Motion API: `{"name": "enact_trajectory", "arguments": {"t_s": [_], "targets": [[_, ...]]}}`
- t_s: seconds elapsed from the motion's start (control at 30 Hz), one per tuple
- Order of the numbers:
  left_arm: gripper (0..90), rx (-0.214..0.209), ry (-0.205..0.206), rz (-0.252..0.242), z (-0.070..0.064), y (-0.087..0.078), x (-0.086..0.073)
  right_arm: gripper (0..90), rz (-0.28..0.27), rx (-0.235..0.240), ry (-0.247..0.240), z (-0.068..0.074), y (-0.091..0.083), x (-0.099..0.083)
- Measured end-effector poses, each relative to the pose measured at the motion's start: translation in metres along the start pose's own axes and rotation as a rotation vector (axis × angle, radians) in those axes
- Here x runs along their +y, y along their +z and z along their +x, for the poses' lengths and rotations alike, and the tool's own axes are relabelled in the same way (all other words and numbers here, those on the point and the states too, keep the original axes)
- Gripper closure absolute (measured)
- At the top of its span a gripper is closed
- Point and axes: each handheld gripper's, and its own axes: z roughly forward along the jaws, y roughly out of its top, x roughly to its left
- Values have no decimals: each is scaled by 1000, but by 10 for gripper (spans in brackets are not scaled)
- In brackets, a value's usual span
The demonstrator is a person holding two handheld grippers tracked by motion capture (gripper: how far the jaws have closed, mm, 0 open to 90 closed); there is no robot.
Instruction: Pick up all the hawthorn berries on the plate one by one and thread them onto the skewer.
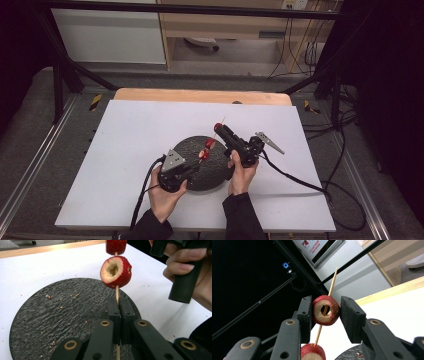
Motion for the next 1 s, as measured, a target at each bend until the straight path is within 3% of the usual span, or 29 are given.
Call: {"name": "enact_trajectory", "arguments": {"t_s": [0.7,1.0], "targets": [[886,-5,4,8,4,2,0,622,48,-6,-34,2,-4,-7],[886,-3,4,20,9,-1,-2,438,137,-33,-129,2,-10,2]]}}
